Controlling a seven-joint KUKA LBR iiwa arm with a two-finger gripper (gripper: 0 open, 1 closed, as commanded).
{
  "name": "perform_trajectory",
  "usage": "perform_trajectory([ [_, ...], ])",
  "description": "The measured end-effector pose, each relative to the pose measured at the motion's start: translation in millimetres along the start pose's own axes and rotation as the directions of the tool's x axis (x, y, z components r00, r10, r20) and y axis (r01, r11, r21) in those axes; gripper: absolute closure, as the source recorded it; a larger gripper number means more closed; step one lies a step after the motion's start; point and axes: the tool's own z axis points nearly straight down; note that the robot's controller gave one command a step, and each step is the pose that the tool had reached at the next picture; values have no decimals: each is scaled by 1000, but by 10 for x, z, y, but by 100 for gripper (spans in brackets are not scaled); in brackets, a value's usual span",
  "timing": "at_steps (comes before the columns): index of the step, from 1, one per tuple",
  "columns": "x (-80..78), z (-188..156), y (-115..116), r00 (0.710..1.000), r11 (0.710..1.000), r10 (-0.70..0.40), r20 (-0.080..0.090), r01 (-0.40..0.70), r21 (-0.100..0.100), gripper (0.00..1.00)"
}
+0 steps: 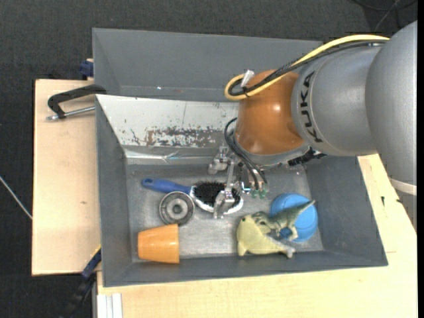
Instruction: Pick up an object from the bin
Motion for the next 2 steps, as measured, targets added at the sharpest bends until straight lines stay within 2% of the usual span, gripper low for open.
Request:
perform_trajectory([
  [1,-117,19,172,996,996,88,-3,-88,0,0],
  [2,-349,290,126,986,986,166,-3,-166,-3,0],
])
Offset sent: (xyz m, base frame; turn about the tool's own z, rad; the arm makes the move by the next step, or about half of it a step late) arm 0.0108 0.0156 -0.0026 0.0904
